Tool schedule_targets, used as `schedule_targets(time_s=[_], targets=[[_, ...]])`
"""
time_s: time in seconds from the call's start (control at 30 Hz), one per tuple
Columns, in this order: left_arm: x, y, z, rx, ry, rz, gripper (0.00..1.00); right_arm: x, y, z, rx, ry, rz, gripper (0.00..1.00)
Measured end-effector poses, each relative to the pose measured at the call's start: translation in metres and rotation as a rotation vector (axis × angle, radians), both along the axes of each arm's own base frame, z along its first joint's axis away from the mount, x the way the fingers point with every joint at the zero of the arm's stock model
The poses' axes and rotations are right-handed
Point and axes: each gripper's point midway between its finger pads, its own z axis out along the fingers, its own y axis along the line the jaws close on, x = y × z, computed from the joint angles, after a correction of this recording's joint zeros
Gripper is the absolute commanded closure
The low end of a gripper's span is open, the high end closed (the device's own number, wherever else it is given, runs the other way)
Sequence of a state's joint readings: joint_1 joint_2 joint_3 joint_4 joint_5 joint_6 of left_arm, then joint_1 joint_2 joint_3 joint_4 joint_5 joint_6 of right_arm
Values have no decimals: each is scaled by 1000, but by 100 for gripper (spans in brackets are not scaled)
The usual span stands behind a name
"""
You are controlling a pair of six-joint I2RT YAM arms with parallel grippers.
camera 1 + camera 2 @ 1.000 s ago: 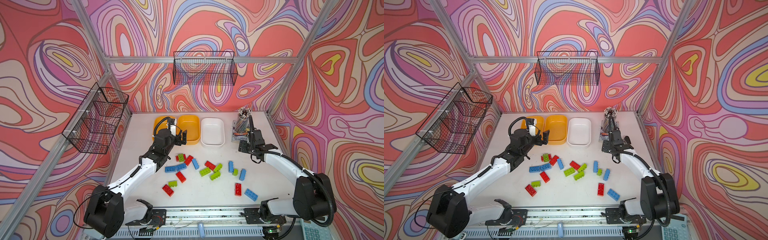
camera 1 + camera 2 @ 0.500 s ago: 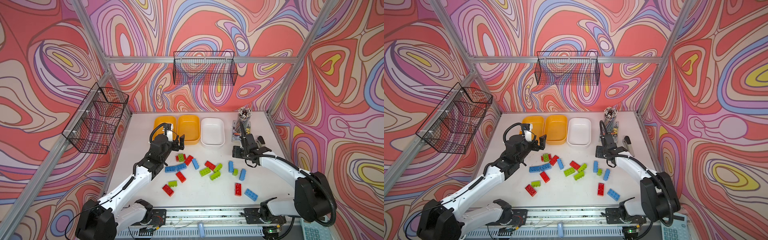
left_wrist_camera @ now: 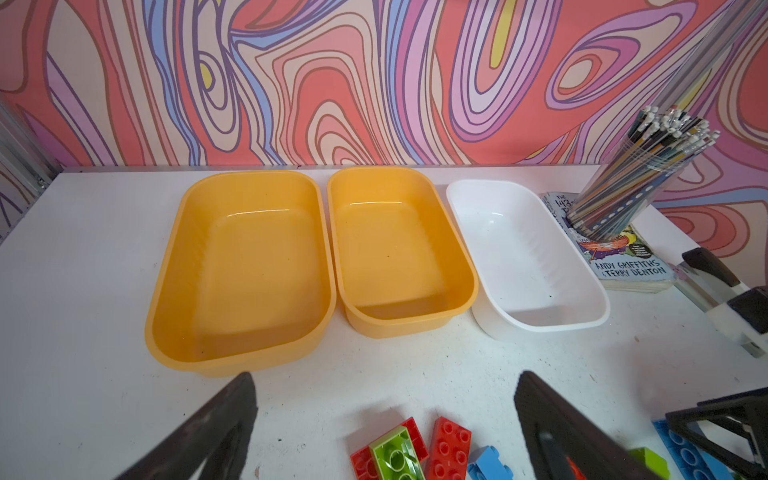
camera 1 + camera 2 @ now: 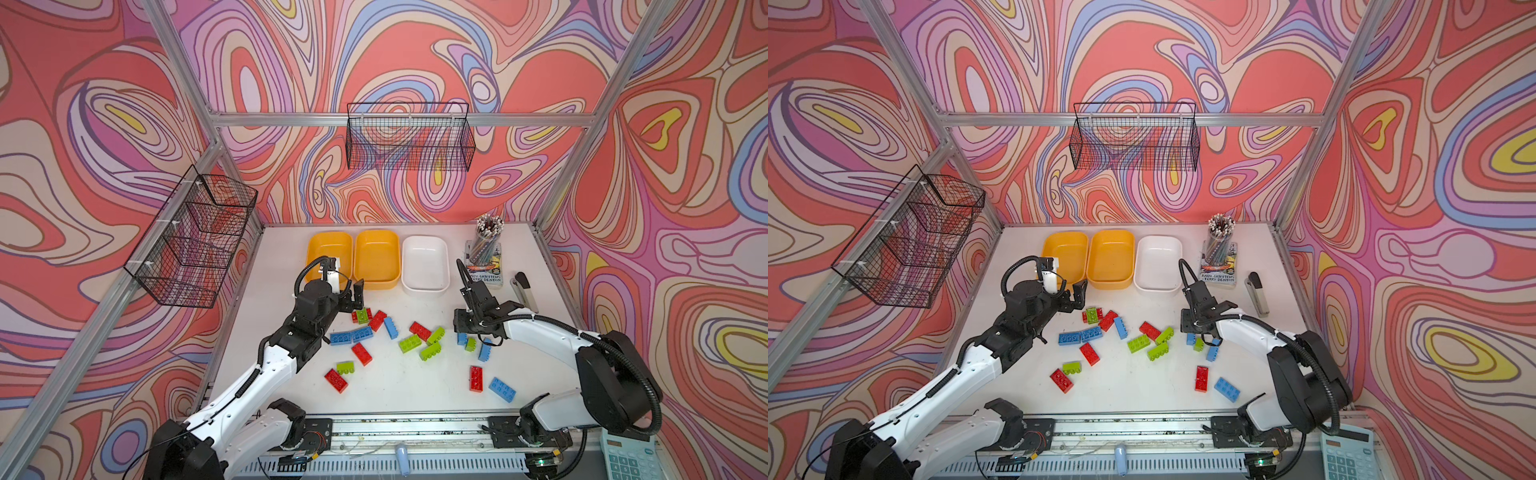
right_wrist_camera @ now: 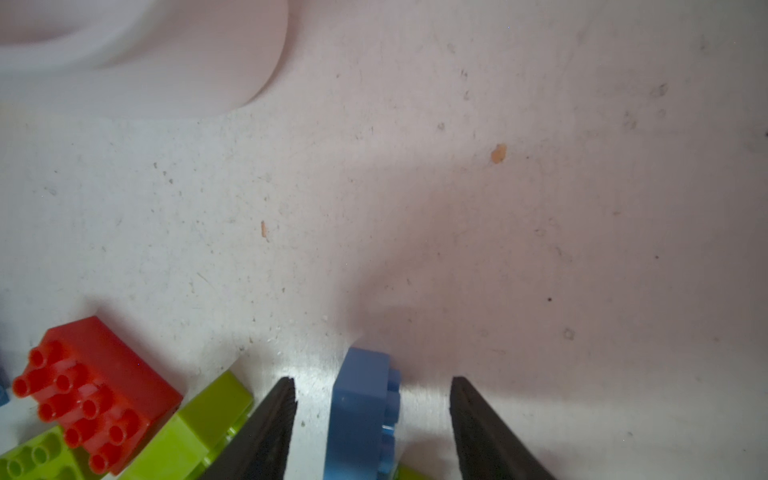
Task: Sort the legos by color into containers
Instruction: 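Grasp the blue brick with the right gripper and carry it over the white tray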
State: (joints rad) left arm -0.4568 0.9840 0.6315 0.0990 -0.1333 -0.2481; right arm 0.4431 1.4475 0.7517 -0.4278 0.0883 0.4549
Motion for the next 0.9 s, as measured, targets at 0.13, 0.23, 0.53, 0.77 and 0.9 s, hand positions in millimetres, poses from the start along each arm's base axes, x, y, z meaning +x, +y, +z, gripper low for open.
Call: schedule_targets(time_s=[0.13, 0.23, 0.53, 0.77, 0.9], targets=[[-2, 0, -3, -2, 6, 0, 0, -4, -1, -7, -6, 26, -5, 47], [-2, 0, -3, -5, 7, 1, 0, -6, 0, -11, -7, 40, -4, 54], [-3, -6, -9, -15, 28, -27, 0, -9, 2, -15, 8, 66, -11, 81], [2, -21, -9, -24, 56, -84, 0, 12, 12, 13, 17, 41, -5, 81], [12, -33, 5, -38, 51, -118, 0, 55, 32, 55, 53, -54, 12, 81]])
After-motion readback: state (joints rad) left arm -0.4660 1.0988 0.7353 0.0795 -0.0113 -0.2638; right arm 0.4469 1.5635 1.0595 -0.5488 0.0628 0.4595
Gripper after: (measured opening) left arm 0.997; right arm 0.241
